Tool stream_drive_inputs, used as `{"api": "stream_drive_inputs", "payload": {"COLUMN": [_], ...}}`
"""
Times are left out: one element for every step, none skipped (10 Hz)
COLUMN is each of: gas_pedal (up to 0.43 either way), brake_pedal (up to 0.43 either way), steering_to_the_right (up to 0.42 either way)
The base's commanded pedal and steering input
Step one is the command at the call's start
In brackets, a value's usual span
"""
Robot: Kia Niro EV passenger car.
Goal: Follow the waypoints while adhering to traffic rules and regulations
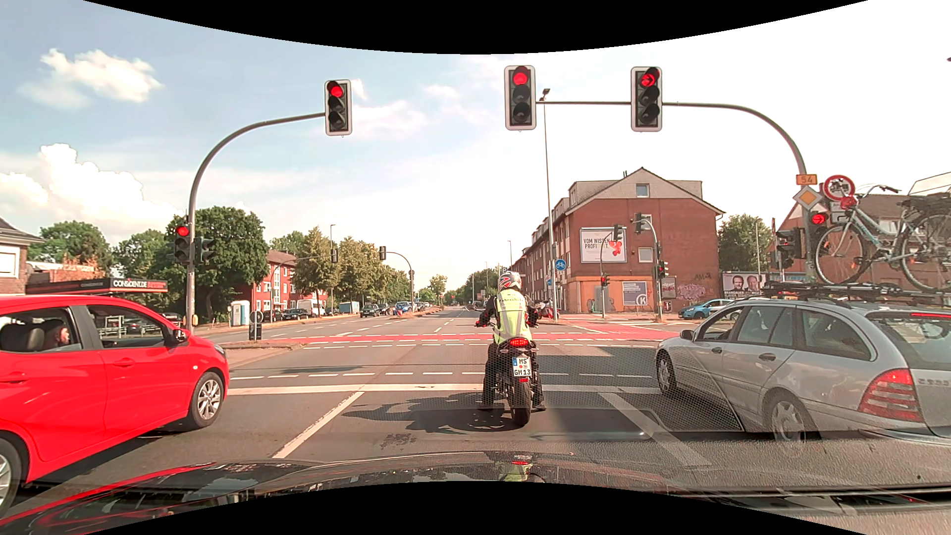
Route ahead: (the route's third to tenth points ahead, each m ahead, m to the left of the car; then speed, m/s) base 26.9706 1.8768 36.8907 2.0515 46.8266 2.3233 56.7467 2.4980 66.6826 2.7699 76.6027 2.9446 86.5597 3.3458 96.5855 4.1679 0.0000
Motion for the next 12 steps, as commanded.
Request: {"api": "stream_drive_inputs", "payload": {"gas_pedal": [0.0, 0.0, 0.0, 0.0, 0.0, 0.0, 0.0, 0.0, 0.0, 0.0, 0.0, 0.0], "brake_pedal": [0.0, 0.0, 0.0, 0.0, 0.0, 0.0, 0.0, 0.0, 0.0, 0.0, 0.0, 0.0], "steering_to_the_right": [0.01, 0.01, 0.01, 0.01, 0.01, 0.01, 0.01, 0.01, 0.01, 0.01, 0.01, 0.01]}}
